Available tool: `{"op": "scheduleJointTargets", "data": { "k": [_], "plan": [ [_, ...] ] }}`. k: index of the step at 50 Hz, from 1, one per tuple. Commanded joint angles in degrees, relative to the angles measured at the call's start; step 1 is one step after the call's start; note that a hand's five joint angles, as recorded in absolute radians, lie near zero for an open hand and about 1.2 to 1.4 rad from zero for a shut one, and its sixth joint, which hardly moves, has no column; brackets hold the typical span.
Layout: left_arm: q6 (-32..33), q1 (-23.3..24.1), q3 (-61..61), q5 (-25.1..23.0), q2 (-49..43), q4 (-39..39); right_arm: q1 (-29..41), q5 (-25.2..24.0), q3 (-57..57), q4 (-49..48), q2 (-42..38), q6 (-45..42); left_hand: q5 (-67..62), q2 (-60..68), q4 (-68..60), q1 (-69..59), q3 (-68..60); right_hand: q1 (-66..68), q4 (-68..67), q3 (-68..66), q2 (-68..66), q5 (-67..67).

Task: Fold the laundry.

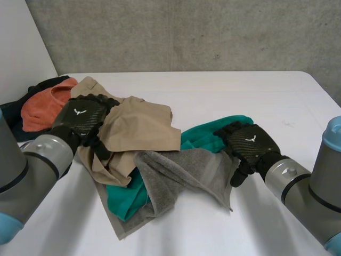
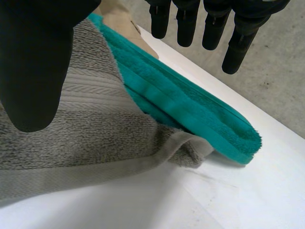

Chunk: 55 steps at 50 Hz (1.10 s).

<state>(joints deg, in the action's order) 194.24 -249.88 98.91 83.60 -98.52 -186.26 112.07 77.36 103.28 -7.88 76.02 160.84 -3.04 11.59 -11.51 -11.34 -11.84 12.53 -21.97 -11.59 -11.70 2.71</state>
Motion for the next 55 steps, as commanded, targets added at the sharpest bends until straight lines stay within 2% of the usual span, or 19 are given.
{"op": "scheduleJointTargets", "data": {
  "k": [1, 7, 10, 11, 13, 16, 18, 19, 23, 30, 37, 38, 42, 46, 55],
  "plan": [
    [3.25, -1.3, -4.86, -5.46, -8.35, -0.33, 1.4, 2.09, 0.35, -1.0, -0.34, -0.17, 3.04, -1.59, 1.51, 1.34, 1.84, -2.53, 11.97, 1.59, 1.7, -2.71],
    [6.06, -3.5, -10.65, -5.99, -17.21, -0.42, 0.7, 2.27, 0.87, -1.97, -0.52, -0.79, 1.22, 0.23, -0.3, -0.47, 0.03, -2.53, 11.97, 1.59, 1.7, -2.71],
    [7.03, -4.2, -13.38, -5.03, -19.95, -0.25, 0.43, 2.27, 0.87, -2.23, -0.87, -1.23, -24.83, 26.28, -26.35, -26.52, -26.02, -2.53, 11.97, 1.59, 1.7, -2.71],
    [7.38, -4.9, -15.13, -3.98, -21.27, -0.42, 0.26, 2.35, 0.87, -2.32, -1.04, -1.58, -47.08, 48.53, -48.6, -48.77, -48.27, -2.53, 11.97, 1.59, 1.7, -2.71],
    [7.3, -5.52, -16.72, -2.66, -21.72, -0.6, 0.17, 2.27, 0.96, -2.32, -1.31, -1.93, -66.88, 68.33, -68.4, -68.58, -68.07, -2.53, 11.97, 1.59, 1.7, -2.71],
    [6.77, -7.19, -20.32, 0.94, -21.72, -1.74, 0.25, 2.0, 0.96, -2.58, -1.57, -2.2, -66.96, 68.41, -68.49, -68.66, -68.16, -2.53, 11.97, 1.59, 1.7, -2.71],
    [6.51, -8.68, -22.61, 3.23, -21.37, -3.4, 0.34, 1.91, 0.96, -2.76, -1.57, -2.11, -66.96, 68.41, -68.49, -68.66, -68.16, -2.53, 11.97, 1.59, 1.7, -2.71],
    [5.98, -10.78, -25.32, 6.02, -21.11, -5.67, 0.43, 1.83, 0.96, -2.93, -1.57, -2.2, -66.96, 68.41, -68.49, -68.66, -68.16, -2.53, 11.97, 1.59, 1.7, -2.71],
    [5.54, -16.76, -33.06, 9.56, -21.01, -9.91, 0.69, 1.83, 0.61, -3.2, -1.66, -2.11, -66.96, 68.41, -68.49, -68.66, -68.16, -2.53, 11.97, 1.59, 1.7, -2.71],
    [6.24, -25.99, -47.29, 10.09, -27.59, -8.61, 1.22, 1.83, 0.7, -3.2, -1.92, -2.28, -66.96, 68.41, -68.49, -68.66, -68.16, -2.53, 11.97, 1.59, 1.7, -2.71],
    [7.38, -28.99, -52.06, 8.34, -34.98, -3.15, 1.49, 1.91, 0.44, -3.2, -2.71, -2.28, -66.96, 68.41, -68.49, -68.66, -68.16, -2.53, 11.97, 1.59, 1.7, -2.71],
    [7.21, -28.99, -51.19, 7.38, -35.42, -1.58, 1.57, 2.0, 0.35, -3.2, -2.89, -2.28, -65.15, 66.6, -66.67, -66.85, -66.34, -2.53, 11.97, 1.59, 1.7, -2.71],
    [7.47, -27.94, -46.11, 3.69, -34.03, 0.63, 1.66, 2.09, 0.0, -3.2, -3.07, -2.28, 3.04, -1.59, 1.51, 1.34, 1.84, -2.53, 11.97, 1.59, 1.7, -2.71],
    [7.56, -26.62, -39.0, 0.44, -29.04, -0.24, 1.66, 2.18, -0.09, -3.2, -2.8, -2.28, 3.04, -1.59, 1.51, 1.34, 1.84, -2.53, 11.97, 1.59, 1.7, -2.71],
    [5.72, -23.11, -21.93, -2.74, -13.65, -5.25, 1.4, 2.18, 0.08, -2.94, -1.93, -2.02, 3.04, -1.59, 1.51, 1.34, 1.84, -2.53, 11.97, 1.59, 1.7, -2.71]
  ]
}}
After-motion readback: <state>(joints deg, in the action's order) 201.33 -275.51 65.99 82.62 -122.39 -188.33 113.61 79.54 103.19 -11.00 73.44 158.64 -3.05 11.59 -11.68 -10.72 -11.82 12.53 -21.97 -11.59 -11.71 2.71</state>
